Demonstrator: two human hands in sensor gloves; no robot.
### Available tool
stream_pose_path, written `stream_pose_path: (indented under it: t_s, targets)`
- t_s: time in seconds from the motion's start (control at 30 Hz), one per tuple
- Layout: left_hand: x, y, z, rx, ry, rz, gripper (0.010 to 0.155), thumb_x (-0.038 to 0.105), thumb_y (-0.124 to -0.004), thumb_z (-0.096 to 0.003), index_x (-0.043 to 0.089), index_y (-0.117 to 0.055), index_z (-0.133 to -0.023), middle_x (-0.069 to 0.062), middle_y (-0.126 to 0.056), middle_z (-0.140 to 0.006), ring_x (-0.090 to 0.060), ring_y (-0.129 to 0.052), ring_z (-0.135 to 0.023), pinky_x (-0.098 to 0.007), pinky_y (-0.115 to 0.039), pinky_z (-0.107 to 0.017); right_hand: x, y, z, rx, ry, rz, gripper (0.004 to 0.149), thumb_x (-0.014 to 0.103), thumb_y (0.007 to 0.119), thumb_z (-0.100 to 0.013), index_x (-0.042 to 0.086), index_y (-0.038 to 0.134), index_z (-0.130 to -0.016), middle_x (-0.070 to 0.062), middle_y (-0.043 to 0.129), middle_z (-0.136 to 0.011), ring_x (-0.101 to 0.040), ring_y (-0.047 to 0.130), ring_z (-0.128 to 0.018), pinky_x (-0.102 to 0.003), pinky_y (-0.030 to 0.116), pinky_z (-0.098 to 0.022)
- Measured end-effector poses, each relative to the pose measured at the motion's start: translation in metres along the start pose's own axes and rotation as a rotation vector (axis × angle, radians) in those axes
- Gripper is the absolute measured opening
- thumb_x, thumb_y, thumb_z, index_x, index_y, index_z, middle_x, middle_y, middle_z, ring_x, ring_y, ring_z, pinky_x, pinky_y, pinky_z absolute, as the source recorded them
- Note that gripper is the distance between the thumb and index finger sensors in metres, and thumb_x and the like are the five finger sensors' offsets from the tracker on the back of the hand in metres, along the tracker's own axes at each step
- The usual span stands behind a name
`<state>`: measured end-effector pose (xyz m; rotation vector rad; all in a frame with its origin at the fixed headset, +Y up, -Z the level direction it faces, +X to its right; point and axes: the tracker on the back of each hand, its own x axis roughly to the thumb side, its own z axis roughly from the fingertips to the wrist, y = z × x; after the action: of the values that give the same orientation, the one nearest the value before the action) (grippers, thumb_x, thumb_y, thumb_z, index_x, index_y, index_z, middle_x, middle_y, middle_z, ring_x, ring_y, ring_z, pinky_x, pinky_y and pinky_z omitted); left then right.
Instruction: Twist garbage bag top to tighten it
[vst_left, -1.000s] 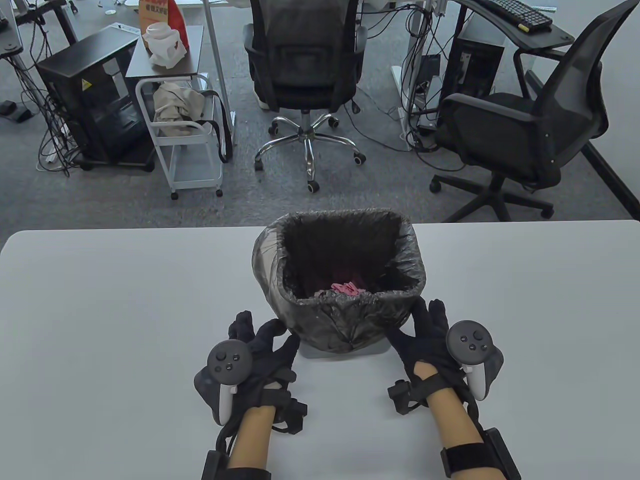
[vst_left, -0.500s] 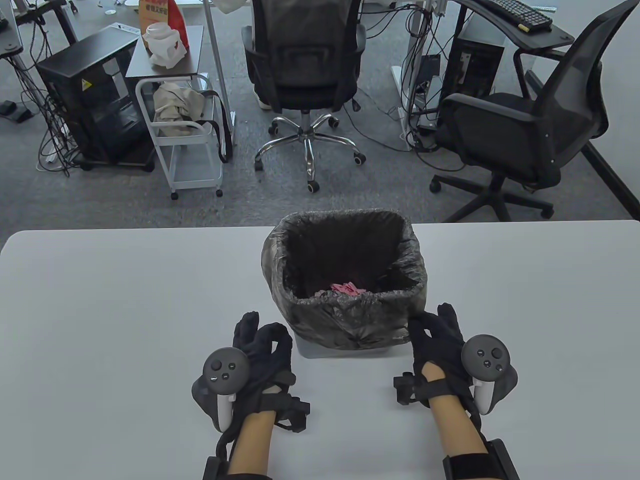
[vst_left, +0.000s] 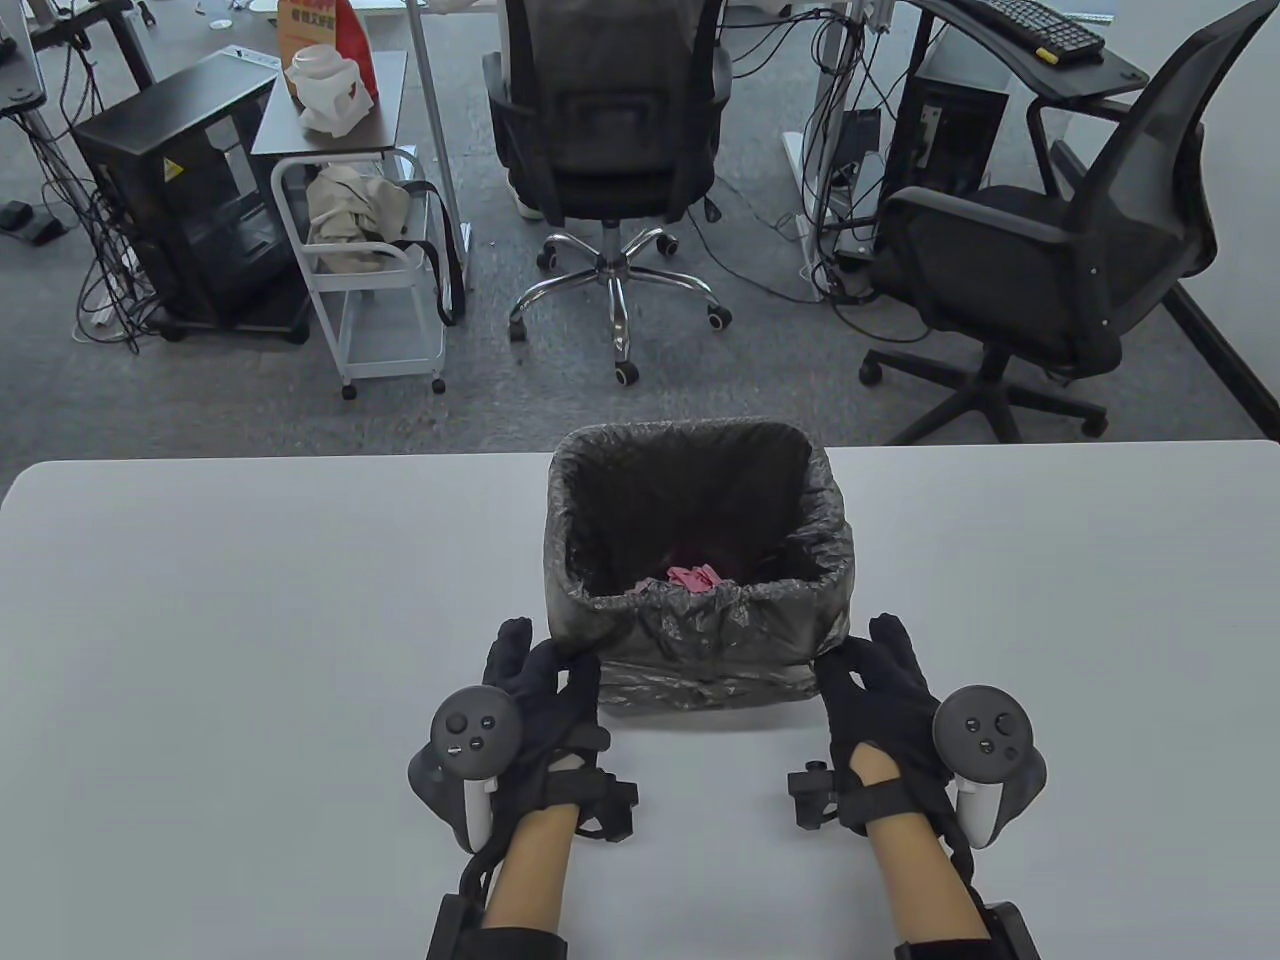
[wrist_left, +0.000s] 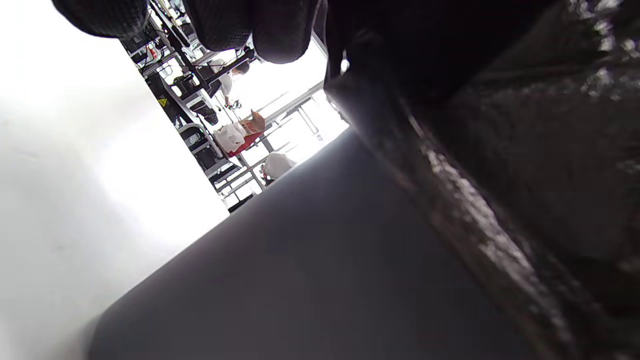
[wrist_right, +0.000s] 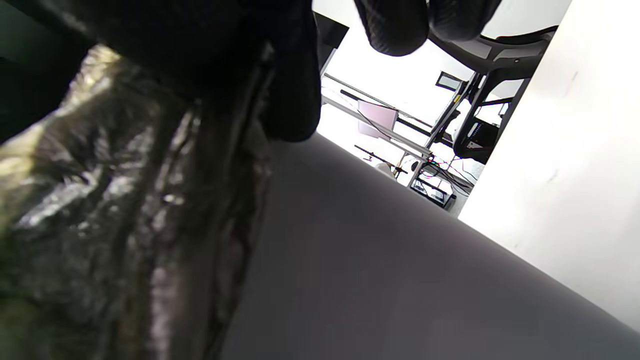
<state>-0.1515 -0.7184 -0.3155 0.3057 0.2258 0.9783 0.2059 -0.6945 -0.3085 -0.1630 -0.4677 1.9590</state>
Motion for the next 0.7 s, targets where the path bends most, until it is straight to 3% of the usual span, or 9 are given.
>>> stream_pose_path:
  t_s: [0.47, 0.7]
  targets:
    - [0.03, 0.034, 0.007, 0.063, -0.071, 0.248, 0.043, 0.052, -0.084, -0.0445, 0.031, -0.087, -0.082, 0.0, -0.058, -0.11, -0.034, -0.051, -0.104, -0.071, -0.055, -0.063, 0.024, -0.021, -0.002, -0.132, -0.134, -0.025, 0.042, 0.046, 0.083, -0.038, 0.021, 0.091, -0.072, -0.024, 0.051, -0.099, -0.055, 0.046, -0.088, -0.077, 0.037, -0.054]
    - [0.043, 0.043, -0.006, 0.061, -0.055, 0.315, 0.043, 0.053, -0.085, -0.0446, 0.03, -0.087, -0.081, 0.0, -0.06, -0.109, -0.034, -0.052, -0.104, -0.071, -0.055, -0.063, 0.048, -0.027, -0.011, -0.27, -0.345, 0.032, 0.042, 0.047, 0.082, -0.039, 0.02, 0.092, -0.069, -0.023, 0.051, -0.1, -0.054, 0.048, -0.089, -0.078, 0.036, -0.054]
